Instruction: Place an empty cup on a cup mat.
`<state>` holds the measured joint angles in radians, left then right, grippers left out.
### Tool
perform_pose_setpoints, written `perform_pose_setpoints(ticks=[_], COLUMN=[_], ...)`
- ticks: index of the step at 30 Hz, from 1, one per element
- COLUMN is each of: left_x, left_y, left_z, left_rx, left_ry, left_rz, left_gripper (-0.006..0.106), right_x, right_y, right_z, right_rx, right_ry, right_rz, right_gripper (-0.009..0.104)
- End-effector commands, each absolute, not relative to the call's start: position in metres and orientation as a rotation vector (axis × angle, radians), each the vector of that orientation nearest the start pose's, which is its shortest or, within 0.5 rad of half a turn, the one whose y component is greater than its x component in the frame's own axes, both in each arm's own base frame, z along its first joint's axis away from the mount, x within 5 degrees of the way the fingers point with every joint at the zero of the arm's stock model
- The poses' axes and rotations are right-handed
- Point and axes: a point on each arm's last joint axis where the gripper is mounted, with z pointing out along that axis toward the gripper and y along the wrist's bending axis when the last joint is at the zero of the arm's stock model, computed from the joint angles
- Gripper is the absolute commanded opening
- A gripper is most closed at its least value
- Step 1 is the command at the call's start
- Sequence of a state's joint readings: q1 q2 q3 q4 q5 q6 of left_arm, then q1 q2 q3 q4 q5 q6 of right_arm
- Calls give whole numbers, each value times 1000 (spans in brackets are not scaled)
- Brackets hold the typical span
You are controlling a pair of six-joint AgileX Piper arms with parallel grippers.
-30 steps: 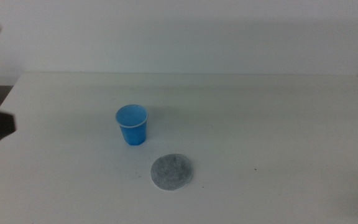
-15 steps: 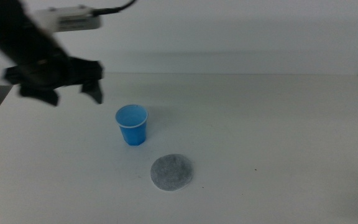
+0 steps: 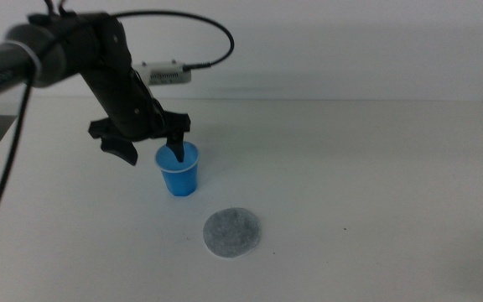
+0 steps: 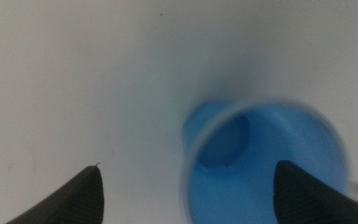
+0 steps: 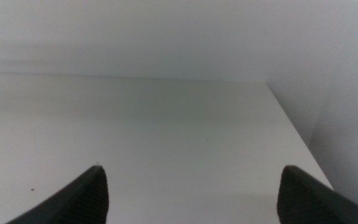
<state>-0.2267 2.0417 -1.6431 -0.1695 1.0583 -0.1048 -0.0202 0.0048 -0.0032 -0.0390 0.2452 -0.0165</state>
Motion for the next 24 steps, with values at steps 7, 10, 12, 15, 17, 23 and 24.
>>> perform_pose_setpoints(ticks=[7, 10, 12, 15, 17, 23, 24], left_x=[426, 422, 416, 396, 376, 329, 325], left_y=[-115, -115, -116, -125, -138, -177, -181], left_z=[181, 185, 195, 219, 234, 240, 235], left_rx=[90, 89, 94, 117, 153, 235, 231], left_ry=[2951, 2973, 2987, 2972, 2953, 2905, 2912], left_rz=[-306, -307, -323, -353, -359, -359, -360], left_gripper=[52, 15, -2, -2, -2, -2, -2], right_x=[55, 55, 55, 55, 55, 55, 55], right_y=[-2, -2, -2, -2, -2, -2, -2], right_z=[192, 192, 192, 192, 192, 192, 192], right_rx=[-31, -31, -31, -31, -31, -31, -31], right_ry=[1722, 1722, 1722, 1722, 1722, 1722, 1722], right_rz=[-72, -72, -72, -72, -72, -72, -72], right_gripper=[93, 93, 93, 93, 93, 93, 93])
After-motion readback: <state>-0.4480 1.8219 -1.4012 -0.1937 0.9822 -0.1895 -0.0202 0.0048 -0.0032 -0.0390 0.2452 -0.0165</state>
